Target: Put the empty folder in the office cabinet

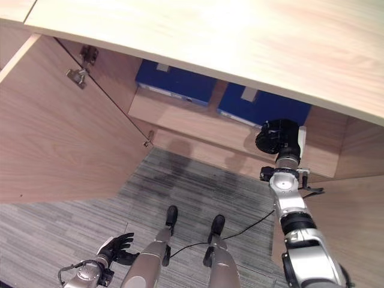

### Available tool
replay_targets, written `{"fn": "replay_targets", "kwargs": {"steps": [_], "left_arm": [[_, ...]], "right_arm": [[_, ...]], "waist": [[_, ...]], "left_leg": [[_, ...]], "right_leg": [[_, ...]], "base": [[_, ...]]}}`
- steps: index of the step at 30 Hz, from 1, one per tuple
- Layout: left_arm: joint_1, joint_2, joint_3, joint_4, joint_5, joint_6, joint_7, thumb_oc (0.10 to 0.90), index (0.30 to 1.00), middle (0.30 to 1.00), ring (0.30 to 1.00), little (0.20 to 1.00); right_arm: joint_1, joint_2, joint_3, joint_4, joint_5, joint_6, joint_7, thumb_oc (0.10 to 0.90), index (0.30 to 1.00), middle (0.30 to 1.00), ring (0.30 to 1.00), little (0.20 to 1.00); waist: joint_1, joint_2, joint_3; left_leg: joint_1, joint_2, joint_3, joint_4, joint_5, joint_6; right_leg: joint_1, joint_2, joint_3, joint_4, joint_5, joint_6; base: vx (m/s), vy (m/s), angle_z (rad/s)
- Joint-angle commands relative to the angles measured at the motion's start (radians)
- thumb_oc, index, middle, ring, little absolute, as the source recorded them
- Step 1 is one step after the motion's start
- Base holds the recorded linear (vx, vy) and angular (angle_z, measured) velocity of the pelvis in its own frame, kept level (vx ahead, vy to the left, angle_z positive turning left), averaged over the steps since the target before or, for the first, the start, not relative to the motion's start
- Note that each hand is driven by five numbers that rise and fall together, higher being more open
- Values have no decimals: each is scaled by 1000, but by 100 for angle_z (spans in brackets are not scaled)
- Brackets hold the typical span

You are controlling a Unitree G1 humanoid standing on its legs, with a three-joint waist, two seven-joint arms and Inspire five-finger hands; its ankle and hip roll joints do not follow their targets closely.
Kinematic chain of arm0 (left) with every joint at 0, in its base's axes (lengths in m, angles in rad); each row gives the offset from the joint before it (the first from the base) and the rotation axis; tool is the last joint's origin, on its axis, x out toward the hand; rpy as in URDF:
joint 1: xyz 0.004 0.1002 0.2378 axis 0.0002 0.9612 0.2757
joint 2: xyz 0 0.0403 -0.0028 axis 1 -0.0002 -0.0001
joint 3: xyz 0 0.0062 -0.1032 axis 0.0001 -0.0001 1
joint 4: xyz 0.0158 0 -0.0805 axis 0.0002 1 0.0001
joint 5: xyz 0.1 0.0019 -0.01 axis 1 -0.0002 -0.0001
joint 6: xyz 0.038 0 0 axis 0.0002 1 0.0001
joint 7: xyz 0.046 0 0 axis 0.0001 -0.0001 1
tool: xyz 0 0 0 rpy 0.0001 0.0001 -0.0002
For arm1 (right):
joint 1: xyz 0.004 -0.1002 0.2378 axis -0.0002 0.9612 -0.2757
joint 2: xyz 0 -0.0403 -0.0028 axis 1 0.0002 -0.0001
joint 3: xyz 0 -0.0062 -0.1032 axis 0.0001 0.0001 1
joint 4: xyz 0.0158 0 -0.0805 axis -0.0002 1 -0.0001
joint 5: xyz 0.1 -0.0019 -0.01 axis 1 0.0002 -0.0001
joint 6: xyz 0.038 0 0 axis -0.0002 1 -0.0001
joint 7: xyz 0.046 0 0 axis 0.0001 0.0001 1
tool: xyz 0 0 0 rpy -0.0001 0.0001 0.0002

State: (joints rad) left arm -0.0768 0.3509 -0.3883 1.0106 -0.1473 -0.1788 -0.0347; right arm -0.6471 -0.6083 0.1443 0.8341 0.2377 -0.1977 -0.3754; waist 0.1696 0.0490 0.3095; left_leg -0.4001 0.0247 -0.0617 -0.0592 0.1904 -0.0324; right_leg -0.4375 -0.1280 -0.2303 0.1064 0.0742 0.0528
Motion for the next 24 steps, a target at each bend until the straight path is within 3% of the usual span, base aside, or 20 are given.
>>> {"fn": "replay_targets", "kwargs": {"steps": [1,10,12,24], "left_arm": [[40,20,-56,-13,23,-31,-26,800,900,900,900,900],[58,57,-110,-31,23,-43,-27,800,900,900,900,900],[76,68,-138,-46,28,-48,-29,800,900,900,900,900],[121,91,-183,-110,31,-51,-19,800,900,900,900,900]], "right_arm": [[-125,-155,73,-30,1,-54,-5,400,300,300,300,300],[-299,-229,199,231,46,-13,35,400,300,300,300,300],[-339,-242,226,315,63,2,48,400,300,300,300,300],[-380,-260,243,470,80,43,46,400,300,300,300,300]], "waist": [[9,-8,-19],[51,20,20],[69,37,30],[110,102,67]], "left_leg": [[-2,24,-60,26,-98,-53],[-58,16,-71,53,-84,-61],[-77,14,-75,54,-76,-65],[-133,7,-86,49,-61,-62]], "right_leg": [[63,-72,15,113,-112,88],[33,-76,-3,129,-116,86],[17,-78,-12,134,-117,86],[-56,-85,-24,171,-134,86]], "base": [[-38,-20,5],[-15,-14,7],[-10,-20,8],[-9,-8,7]]}}
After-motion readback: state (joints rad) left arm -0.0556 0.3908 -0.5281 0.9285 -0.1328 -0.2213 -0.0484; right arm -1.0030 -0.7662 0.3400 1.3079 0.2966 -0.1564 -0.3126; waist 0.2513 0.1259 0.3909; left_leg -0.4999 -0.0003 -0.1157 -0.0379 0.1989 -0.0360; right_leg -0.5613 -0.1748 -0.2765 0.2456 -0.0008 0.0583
